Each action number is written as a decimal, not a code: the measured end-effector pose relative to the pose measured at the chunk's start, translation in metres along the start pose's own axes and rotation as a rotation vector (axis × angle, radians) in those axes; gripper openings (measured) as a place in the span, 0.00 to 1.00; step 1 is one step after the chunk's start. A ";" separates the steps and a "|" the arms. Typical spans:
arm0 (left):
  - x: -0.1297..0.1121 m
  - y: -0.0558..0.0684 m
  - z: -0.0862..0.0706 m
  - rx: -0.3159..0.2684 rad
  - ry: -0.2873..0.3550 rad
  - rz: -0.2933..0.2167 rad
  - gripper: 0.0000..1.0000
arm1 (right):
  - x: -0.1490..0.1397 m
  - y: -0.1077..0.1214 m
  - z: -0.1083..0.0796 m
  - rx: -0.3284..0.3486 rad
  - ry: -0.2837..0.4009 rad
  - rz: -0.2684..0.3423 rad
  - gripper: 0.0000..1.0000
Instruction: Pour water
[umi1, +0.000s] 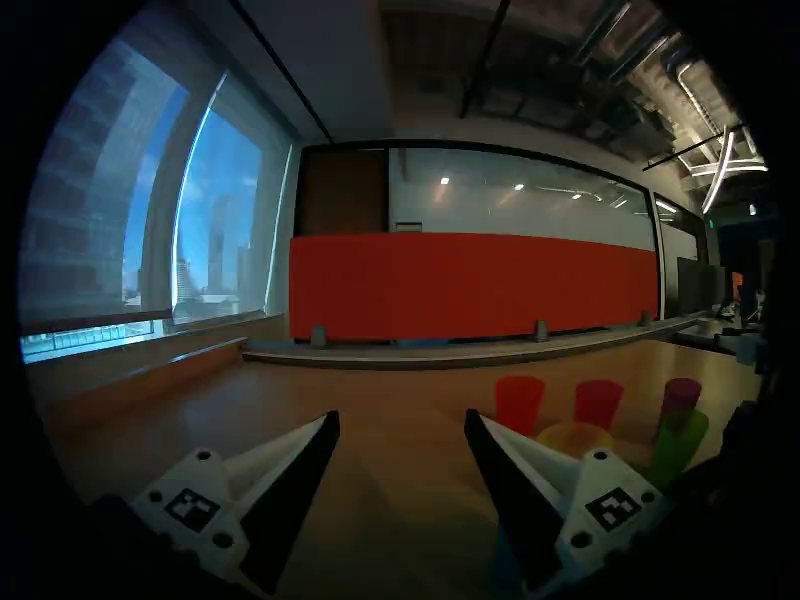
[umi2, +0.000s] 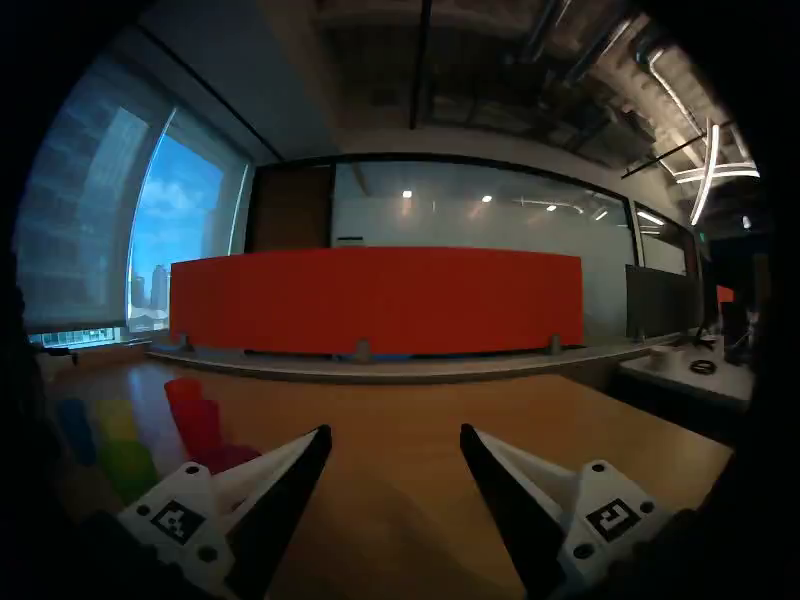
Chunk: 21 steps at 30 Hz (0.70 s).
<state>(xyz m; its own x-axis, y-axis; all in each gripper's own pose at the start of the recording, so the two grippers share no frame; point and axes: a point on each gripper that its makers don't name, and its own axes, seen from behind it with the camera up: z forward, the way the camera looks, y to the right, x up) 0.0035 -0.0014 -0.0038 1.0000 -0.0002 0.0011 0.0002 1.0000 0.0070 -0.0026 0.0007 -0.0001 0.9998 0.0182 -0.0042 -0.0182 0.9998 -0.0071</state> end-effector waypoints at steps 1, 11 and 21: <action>0.000 0.000 0.000 0.000 0.000 0.000 0.93 | 0.000 0.000 0.000 0.000 0.000 0.000 0.99; 0.000 0.000 0.000 0.000 0.000 0.000 0.93 | 0.000 0.000 0.000 0.000 0.000 0.000 0.99; 0.000 0.000 0.000 0.000 0.000 0.000 0.93 | 0.000 0.000 0.000 0.000 0.000 0.000 1.00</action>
<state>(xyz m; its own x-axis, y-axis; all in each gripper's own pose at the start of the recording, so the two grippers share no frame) 0.0038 -0.0011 -0.0034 1.0000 -0.0003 0.0011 0.0003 1.0000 0.0066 -0.0027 0.0008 0.0002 0.9998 0.0180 -0.0043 -0.0180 0.9998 -0.0072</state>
